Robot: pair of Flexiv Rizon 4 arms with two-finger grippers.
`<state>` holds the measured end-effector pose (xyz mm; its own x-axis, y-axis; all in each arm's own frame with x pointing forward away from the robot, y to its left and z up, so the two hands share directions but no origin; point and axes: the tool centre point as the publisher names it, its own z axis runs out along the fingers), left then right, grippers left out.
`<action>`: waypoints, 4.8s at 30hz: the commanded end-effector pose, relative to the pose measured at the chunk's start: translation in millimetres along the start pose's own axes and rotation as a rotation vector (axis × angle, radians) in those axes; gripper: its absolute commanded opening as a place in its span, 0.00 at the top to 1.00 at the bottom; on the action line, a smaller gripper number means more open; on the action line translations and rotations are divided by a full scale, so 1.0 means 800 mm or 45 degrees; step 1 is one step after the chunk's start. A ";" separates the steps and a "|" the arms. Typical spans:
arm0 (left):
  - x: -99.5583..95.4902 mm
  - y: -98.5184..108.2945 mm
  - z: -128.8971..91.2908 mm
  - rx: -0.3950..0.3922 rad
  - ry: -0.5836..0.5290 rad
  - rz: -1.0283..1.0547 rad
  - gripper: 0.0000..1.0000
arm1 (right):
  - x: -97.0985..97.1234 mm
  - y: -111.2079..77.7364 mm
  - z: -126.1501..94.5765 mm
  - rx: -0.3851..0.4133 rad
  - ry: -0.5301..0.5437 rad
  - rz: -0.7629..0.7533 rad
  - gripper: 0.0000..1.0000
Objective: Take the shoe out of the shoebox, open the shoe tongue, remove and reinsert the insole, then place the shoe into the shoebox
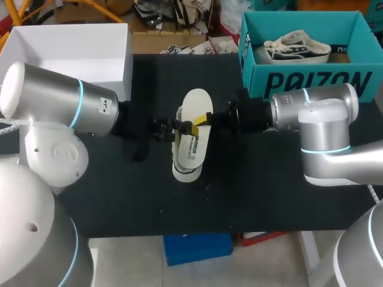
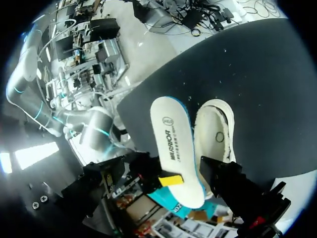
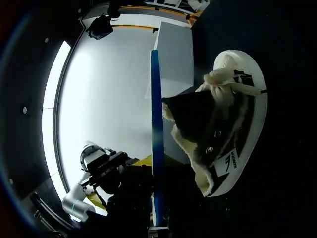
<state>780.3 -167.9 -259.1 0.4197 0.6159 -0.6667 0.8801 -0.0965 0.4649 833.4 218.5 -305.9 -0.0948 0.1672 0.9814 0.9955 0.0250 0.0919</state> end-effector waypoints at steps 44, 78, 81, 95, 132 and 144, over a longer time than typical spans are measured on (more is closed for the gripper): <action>-0.032 -0.007 0.010 0.403 1.289 -0.067 0.00 | 0.000 -0.001 0.001 -0.004 -0.003 0.000 1.00; -0.006 0.016 0.031 0.340 1.143 -0.205 0.00 | 0.000 -0.001 0.001 -0.004 -0.003 0.000 1.00; -0.006 0.036 0.035 0.322 1.149 -0.181 0.00 | 0.000 -0.001 0.001 -0.004 -0.003 0.000 1.00; 0.020 0.101 0.049 0.280 1.133 -0.232 0.00 | 0.000 -0.001 0.001 -0.004 -0.003 0.000 1.00; 0.064 0.201 0.079 0.251 1.076 -0.340 0.00 | 0.000 -0.001 0.001 -0.004 -0.003 0.000 1.00; 0.042 0.153 0.059 0.239 1.083 -0.338 0.00 | 0.000 -0.001 0.001 -0.004 -0.003 0.000 1.00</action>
<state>927.2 -201.4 -255.4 -0.0406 0.9980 -0.0475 0.9828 0.0484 0.1784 833.6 218.2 -305.8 -0.0945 0.1677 0.9813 0.9955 0.0262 0.0914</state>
